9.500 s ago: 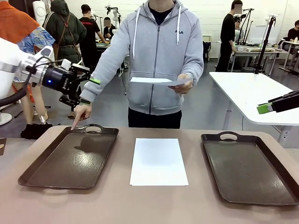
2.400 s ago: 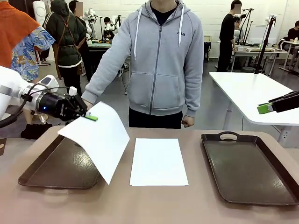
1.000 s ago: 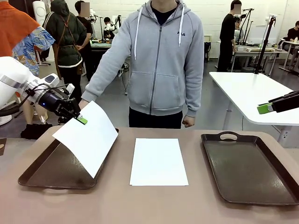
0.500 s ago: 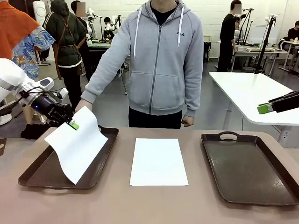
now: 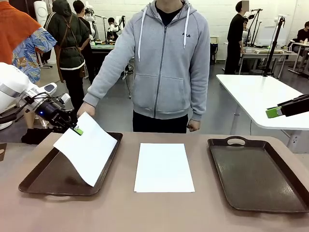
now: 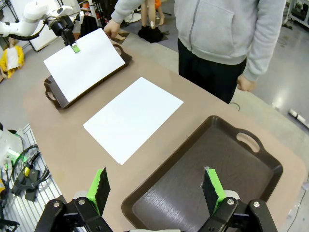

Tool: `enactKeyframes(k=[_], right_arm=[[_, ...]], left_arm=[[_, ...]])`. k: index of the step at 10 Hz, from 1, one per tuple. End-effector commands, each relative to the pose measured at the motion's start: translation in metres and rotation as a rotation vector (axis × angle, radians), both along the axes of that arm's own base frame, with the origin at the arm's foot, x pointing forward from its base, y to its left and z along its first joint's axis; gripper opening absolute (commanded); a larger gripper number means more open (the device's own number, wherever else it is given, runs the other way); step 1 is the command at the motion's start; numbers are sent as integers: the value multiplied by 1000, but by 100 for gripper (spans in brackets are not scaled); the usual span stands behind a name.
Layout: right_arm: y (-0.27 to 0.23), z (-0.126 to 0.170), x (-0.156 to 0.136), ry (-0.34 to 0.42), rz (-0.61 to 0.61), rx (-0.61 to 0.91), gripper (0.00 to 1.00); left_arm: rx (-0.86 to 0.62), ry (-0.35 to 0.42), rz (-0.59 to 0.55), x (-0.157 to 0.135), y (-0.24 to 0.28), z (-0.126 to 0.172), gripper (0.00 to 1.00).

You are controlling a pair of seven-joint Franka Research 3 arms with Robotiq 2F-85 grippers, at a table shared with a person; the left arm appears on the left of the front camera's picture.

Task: Sort the A4 documents.
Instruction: Place the A4 Paper in the designated Handle tray.

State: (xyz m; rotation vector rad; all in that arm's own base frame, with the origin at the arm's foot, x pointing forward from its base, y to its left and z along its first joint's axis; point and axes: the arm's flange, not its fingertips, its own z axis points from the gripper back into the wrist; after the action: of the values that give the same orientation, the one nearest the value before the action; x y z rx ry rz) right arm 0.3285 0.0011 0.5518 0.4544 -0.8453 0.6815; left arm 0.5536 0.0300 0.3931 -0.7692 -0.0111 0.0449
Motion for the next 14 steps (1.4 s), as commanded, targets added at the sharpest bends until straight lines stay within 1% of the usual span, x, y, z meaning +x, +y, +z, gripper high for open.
enactKeyframes(k=[1, 3, 5, 8, 11, 12, 14], right_arm=[[1, -2, 1, 3, 13, 11, 100], [1, -2, 1, 3, 13, 11, 100], [1, -2, 1, 3, 13, 11, 100], [1, -2, 1, 3, 13, 11, 100], [1, -2, 1, 3, 13, 11, 100], [1, -2, 1, 3, 13, 11, 100], [1, -2, 1, 3, 13, 11, 100]], left_arm=[[18, -10, 70, -5, -1, -1, 1], [57, 8, 86, -7, -5, -9, 1], [140, 19, 101, -6, -10, -17, 1], [255, 49, 66, -4, -12, -17, 1], [426, 76, 37, 0, -13, -15, 1], [457, 81, 29, 1, -12, -15, 1], [473, 85, 29, 3, -12, -21, 1]])
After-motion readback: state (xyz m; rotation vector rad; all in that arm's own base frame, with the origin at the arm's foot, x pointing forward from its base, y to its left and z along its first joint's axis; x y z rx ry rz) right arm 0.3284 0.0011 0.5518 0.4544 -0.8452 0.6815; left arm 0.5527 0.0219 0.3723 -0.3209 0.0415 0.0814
